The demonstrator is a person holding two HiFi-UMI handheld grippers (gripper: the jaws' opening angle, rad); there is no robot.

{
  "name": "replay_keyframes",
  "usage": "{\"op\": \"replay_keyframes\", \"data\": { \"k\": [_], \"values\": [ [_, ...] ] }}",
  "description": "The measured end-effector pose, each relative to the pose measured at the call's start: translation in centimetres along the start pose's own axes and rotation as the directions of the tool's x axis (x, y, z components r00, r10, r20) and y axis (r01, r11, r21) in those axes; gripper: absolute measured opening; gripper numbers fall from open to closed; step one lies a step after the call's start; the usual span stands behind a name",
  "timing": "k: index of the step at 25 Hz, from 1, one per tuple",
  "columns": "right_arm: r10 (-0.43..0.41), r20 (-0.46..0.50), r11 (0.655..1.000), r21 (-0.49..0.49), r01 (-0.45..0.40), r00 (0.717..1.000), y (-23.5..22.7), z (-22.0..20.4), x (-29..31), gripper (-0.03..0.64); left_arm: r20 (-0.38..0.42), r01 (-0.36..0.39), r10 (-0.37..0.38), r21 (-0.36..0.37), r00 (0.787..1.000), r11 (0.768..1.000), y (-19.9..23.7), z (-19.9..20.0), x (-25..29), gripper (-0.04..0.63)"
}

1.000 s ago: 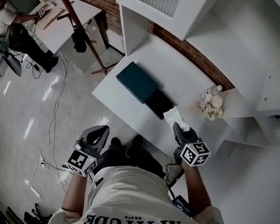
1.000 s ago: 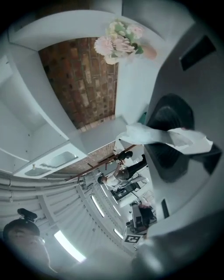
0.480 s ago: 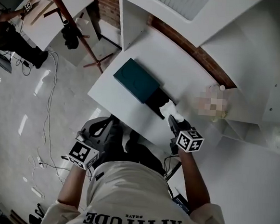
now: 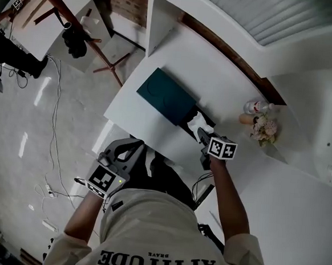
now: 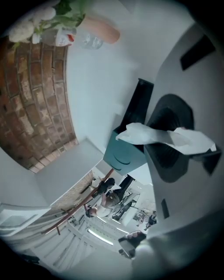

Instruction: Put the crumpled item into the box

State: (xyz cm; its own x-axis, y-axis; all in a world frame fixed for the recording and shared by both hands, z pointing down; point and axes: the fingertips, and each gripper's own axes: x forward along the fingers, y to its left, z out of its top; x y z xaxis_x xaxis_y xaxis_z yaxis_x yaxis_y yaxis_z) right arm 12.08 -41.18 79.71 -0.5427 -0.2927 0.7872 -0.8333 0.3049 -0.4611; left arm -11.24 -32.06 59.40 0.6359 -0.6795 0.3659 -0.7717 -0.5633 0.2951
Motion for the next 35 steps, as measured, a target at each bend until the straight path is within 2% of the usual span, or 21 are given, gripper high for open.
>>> {"op": "replay_keyframes", "data": {
  "k": [3,7,9,10,12,16,19,26,30,35],
  "values": [
    [-0.004,-0.051,1.000,0.029,0.006,0.999,-0.5,-0.3,2.3,0.077,-0.019,0.013,-0.013,-0.031,1.000,0.999,1.1,0.0,0.1,0.026],
    [0.023,-0.098,0.997,0.077,-0.016,0.995,-0.5,-0.6,4.6,0.078,-0.034,0.022,-0.022,-0.015,0.999,1.000,2.7,-0.9,-0.3,0.026],
    [0.011,-0.114,0.997,0.077,-0.003,0.993,-0.7,-0.5,5.5,0.081,-0.043,0.018,-0.019,-0.022,0.999,1.000,3.5,-1.1,-0.5,0.026],
    [-0.007,-0.125,0.997,0.070,0.015,0.992,-1.0,-0.6,5.8,0.087,-0.047,0.017,-0.018,-0.026,0.999,1.000,3.8,-1.2,-0.6,0.026],
    [-0.054,-0.153,0.997,0.047,0.062,0.987,-1.8,-0.8,6.2,0.143,-0.052,0.016,-0.018,-0.032,0.998,0.999,4.4,-1.4,-0.7,0.026],
    [-0.164,-0.183,0.986,-0.054,0.156,0.969,-2.9,-0.9,6.3,0.227,-0.057,0.026,-0.028,-0.038,0.998,0.999,5.1,-1.6,-0.6,0.026],
    [-0.214,-0.198,0.976,-0.086,0.200,0.957,-3.2,-1.3,5.6,0.249,-0.056,0.040,-0.043,-0.044,0.998,0.998,5.5,-1.7,-0.7,0.026],
    [-0.251,-0.130,0.968,-0.045,0.247,0.959,-3.7,-0.6,2.6,0.250,-0.055,0.081,-0.083,-0.038,0.995,0.996,6.1,-1.6,-0.5,0.026],
    [-0.231,-0.061,0.973,-0.034,0.229,0.971,-2.2,0.0,0.9,0.250,-0.058,0.116,-0.118,-0.027,0.991,0.993,6.2,-1.6,-0.3,0.026],
    [-0.185,0.071,0.982,-0.010,0.186,0.980,0.9,1.8,-1.7,0.249,-0.071,0.188,-0.188,0.005,0.980,0.982,5.5,-1.4,0.6,0.026]
  ]
}}
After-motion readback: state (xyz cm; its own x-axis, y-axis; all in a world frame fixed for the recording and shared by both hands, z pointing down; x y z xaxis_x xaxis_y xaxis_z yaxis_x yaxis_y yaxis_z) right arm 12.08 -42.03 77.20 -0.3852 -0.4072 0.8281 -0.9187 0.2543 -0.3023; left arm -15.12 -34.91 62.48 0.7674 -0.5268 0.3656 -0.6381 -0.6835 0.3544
